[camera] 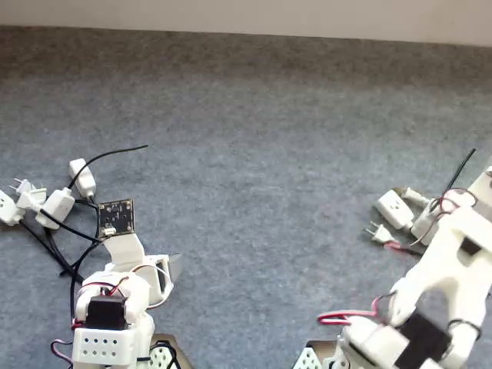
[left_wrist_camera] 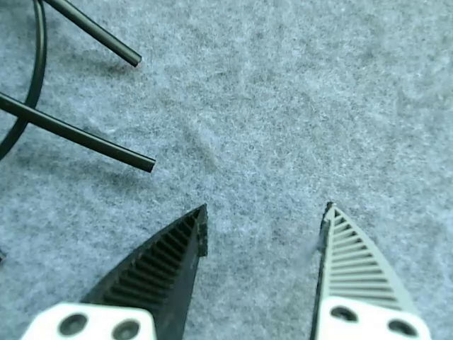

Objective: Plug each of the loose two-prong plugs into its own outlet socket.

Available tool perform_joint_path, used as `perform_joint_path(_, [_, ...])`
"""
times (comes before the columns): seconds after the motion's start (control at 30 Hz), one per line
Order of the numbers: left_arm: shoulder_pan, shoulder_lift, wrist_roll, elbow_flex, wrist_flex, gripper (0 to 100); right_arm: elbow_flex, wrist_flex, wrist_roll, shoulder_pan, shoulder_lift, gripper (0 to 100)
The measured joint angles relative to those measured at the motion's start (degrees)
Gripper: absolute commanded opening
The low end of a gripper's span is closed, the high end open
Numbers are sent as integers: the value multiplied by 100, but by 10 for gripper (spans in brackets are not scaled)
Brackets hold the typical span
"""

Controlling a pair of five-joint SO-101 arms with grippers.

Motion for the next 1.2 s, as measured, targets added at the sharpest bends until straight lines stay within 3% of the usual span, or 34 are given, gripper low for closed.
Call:
perform_joint_path(0.37, [0,0,0,0,0,263,-1222,0,-62,53,1398,165])
perform_joint_path(0.6, [0,0,0,0,0,263,-1231,0,-554,-88,1407,166])
perform_joint_path(1.2, [0,0,0,0,0,263,-1099,-387,-607,-343,1758,166])
